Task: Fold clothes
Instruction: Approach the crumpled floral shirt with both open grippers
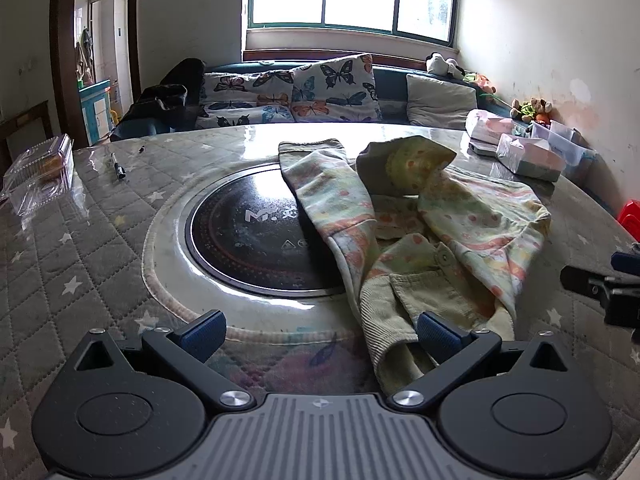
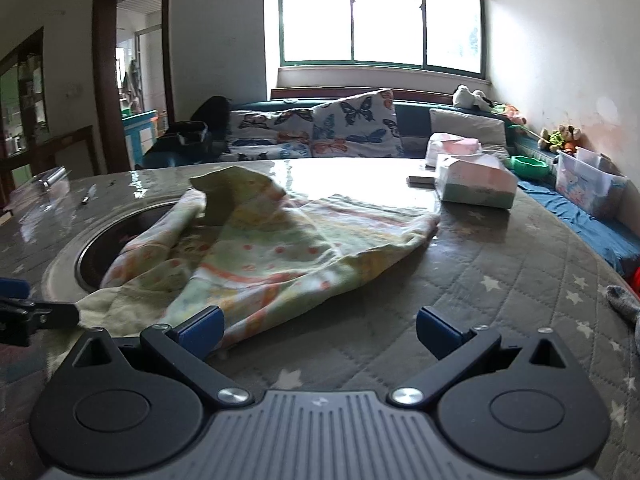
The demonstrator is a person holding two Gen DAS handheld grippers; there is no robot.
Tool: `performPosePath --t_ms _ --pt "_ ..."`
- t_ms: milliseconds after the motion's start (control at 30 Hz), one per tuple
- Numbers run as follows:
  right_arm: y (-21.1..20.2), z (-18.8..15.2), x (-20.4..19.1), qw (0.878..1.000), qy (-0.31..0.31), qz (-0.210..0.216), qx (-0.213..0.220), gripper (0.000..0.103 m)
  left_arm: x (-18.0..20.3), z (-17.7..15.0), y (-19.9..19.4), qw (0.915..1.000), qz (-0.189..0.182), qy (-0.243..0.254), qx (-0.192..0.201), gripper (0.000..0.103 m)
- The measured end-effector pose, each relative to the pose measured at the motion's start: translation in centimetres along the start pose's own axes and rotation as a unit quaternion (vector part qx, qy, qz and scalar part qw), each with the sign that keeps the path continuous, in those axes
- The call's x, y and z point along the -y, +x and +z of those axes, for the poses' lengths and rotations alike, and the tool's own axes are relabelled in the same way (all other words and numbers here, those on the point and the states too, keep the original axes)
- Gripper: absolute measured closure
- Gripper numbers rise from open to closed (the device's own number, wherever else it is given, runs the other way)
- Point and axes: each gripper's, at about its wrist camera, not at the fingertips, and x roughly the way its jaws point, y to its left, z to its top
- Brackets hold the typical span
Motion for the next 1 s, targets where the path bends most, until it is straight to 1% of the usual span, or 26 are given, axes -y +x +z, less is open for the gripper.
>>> performPosePath --t_ms 100,167,333,433,667,833,1000 --pt "-0.2 0.0 0.1 1.0 0.003 -0.006 0.0 0.0 0.0 -0.2 -0.4 1.0 -0.003 0.002 0.002 0.0" --pt "-0.4 -0.6 -0.7 1.0 -0.001 -0.009 0.002 0.0 0.0 -0.3 -0.6 1.0 -0.004 0.004 0.003 0.0" --pt "-1.0 -0.9 -1.7 1.0 -0.002 0.01 -0.004 0.0 0.3 -0.9 -1.2 0.9999 -0.011 0.006 0.003 0.0" --pt "-1.9 -1.1 -1.4 1.0 -0.003 0.021 -0.006 0.0 1.0 -1.0 -1.2 0.9999 -0.007 0.009 -0.005 0.0" --pt "-2.2 -1.5 -2.0 1.0 0.004 0.028 -0.008 0.0 1.4 -1.2 -1.5 0.9999 -0.007 0.011 -0.009 0.0" --pt "-2.3 -1.7 -1.9 0.999 0.013 0.033 -0.017 0.0 1.6 -1.5 -1.8 0.9998 -0.009 0.013 -0.009 0.0" --pt "-2.4 -1.8 -2.2 0.999 0.009 0.036 -0.023 0.0 1.7 -1.7 -1.8 0.9998 -0.007 0.011 -0.013 0.0"
